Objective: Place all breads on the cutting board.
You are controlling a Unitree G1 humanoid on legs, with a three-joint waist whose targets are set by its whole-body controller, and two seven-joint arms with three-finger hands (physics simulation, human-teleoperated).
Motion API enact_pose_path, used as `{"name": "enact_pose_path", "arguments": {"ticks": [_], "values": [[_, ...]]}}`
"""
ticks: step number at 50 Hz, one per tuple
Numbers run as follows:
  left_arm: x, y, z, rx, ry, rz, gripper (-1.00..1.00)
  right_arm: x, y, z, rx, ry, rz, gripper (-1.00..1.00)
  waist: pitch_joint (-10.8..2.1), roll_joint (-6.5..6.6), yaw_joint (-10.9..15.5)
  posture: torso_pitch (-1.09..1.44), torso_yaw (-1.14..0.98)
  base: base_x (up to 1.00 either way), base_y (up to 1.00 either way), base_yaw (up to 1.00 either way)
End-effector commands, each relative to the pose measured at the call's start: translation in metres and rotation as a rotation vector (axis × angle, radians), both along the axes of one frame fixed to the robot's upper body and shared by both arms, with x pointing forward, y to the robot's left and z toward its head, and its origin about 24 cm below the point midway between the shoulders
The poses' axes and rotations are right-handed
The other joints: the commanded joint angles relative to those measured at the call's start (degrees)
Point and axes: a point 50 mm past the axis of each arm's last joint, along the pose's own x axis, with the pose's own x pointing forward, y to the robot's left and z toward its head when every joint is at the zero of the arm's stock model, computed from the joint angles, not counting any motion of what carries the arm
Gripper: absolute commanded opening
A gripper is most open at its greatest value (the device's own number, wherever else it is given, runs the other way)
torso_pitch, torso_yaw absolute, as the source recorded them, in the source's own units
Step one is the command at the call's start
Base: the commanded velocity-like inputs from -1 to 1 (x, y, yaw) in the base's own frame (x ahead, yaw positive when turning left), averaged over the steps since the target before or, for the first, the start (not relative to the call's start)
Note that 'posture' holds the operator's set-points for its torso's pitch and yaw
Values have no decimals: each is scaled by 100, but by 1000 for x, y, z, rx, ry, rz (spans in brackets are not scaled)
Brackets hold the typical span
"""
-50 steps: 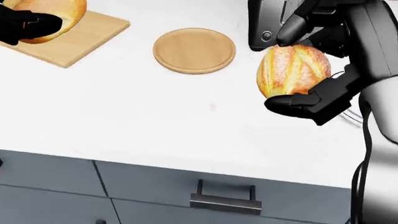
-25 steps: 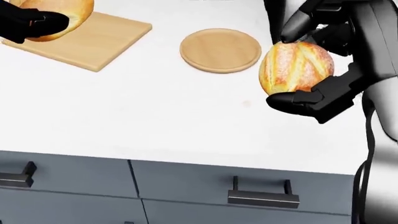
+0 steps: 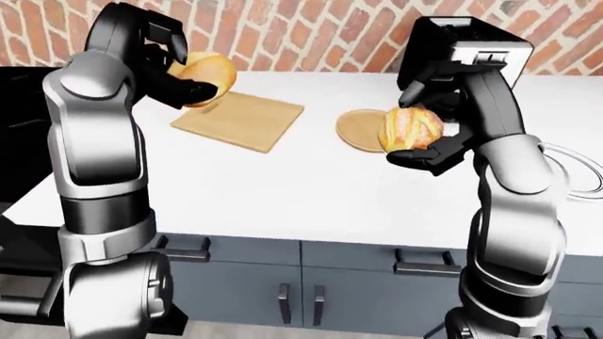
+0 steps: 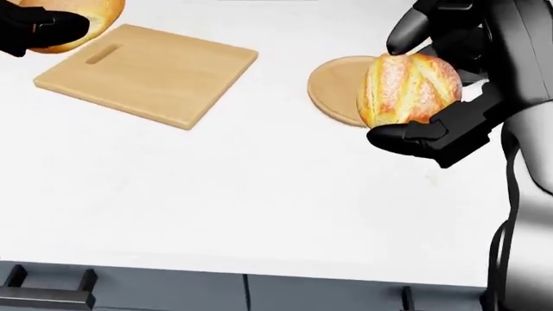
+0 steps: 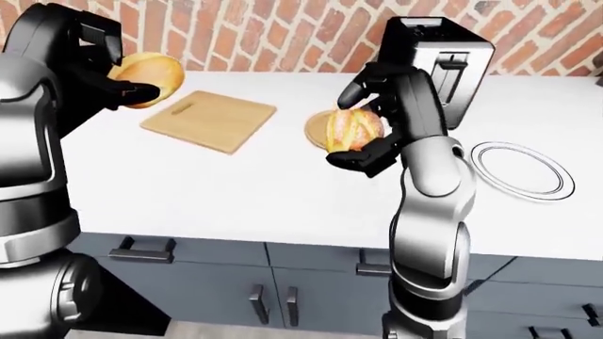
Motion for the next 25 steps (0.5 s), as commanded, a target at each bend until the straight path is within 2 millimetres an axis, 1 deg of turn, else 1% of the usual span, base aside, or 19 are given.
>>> {"name": "enact_pose_path", "arguments": {"ticks": [1,2,3,4,5,7,8,9,10,11,13,15,17,18,19,20,21,23,25], "values": [[-7,-3,19,20,-83,-9,-100,-3,-1,11,-14,-63,-10,-100,-117,-13,-6,0,0,23,34,0],[-7,-3,18,21,-83,-9,-100,-3,0,12,-14,-64,-9,-100,-141,-137,11,0,0,22,34,0],[-8,-2,19,21,-84,-8,-100,-3,2,13,-15,-66,-7,-100,-220,-317,22,0,0,22,33,0],[-9,-1,19,21,-84,-7,-100,-2,2,13,-16,-66,-6,-100,-176,-66,-40,0,0,22,33,0],[-10,0,20,20,-86,-5,-100,-2,3,13,-17,-67,-4,-100,-192,-188,-4,0,0,23,33,0],[-11,2,21,17,-89,-2,-100,-3,4,15,-22,-68,-3,-100,-243,-184,-29,0,0,22,34,0],[-12,3,21,16,-90,0,-100,-3,5,16,-26,-69,-1,-100,-215,-157,-21,0,0,0,68,0],[-13,4,22,15,-92,0,-100,-3,5,16,-28,-70,1,-100,-291,-251,22,0,0,0,84,0],[-14,5,22,14,-93,2,-100,-4,6,18,-31,-73,4,-100,-270,-276,39,0,0,0,100,0],[-14,6,23,14,-94,3,-100,-3,7,18,-32,-75,6,-100,-210,-275,67,0,0,0,100,0],[-15,7,24,13,-96,6,-100,-3,8,19,-32,-76,9,-100,-157,-190,108,0,0,0,100,0],[-16,7,25,13,-98,7,-100,-3,8,19,-32,-77,10,-100,-146,-58,139,0,0,0,100,0],[-16,8,27,13,-100,8,-100,-3,8,20,-32,-79,12,-100,-169,111,160,0,0,0,100,0],[-17,7,28,14,-101,8,-100,-3,8,21,-32,-81,14,-100,-158,153,164,0,0,0,30,0],[-17,7,29,14,-102,8,-100,-3,8,23,-28,-85,16,-100,-298,583,140,0,0,0,0,0],[-17,7,29,14,-102,8,-100,-3,8,23,-26,-87,18,-100,-218,983,277,0,0,0,0,0],[-17,7,29,14,-103,7,-100,-3,9,24,-26,-87,19,-100,-46,784,158,0,0,0,0,0],[-17,7,29,15,-102,7,-100,-4,9,25,-22,-91,21,-100,-76,652,173,0,0,0,0,0],[-17,7,29,15,-102,6,-100,-4,9,25,-22,-93,22,-100,-69,503,104,0,0,0,0,0]]}}
